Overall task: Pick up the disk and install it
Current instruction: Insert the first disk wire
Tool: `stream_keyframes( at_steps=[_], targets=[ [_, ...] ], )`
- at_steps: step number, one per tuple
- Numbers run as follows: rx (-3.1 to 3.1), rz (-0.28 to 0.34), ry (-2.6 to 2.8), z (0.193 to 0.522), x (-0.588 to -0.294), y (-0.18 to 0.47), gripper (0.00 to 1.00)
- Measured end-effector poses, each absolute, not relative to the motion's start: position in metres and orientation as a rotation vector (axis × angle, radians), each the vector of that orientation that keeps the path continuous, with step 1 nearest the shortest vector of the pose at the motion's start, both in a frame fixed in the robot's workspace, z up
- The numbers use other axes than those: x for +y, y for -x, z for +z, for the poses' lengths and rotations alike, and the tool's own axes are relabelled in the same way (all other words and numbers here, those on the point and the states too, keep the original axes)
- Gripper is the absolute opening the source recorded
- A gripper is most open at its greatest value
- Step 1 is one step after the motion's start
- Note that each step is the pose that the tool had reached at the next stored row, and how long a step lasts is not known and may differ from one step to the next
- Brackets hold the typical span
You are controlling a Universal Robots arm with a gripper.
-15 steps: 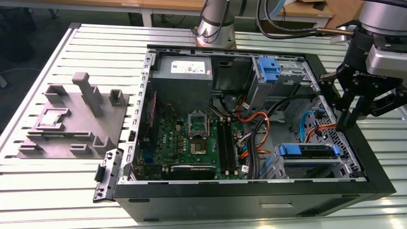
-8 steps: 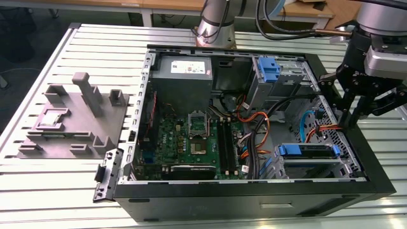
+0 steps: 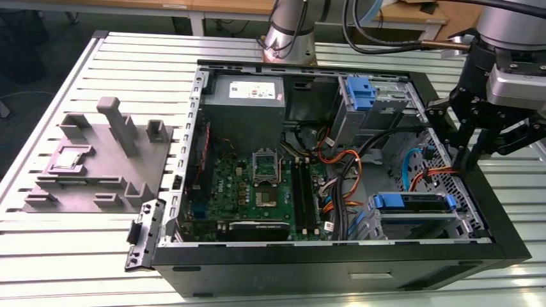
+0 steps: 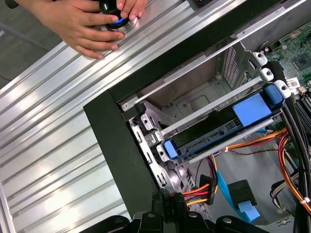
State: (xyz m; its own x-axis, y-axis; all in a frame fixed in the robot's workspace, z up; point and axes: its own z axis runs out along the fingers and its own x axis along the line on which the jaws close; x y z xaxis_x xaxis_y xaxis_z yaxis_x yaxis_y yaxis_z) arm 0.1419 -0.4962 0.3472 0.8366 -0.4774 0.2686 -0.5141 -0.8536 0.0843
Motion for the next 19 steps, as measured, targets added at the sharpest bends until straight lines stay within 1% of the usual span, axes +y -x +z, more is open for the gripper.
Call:
stream_keyframes(
  at_steps=[10, 19],
  targets=[
    [-0.753, 0.383, -2.873, 0.3472, -0.4997, -0.1377, 0.24],
    [-0.749, 0.386, -2.874, 0.3472, -0.4999, -0.1377, 0.24]
  ],
)
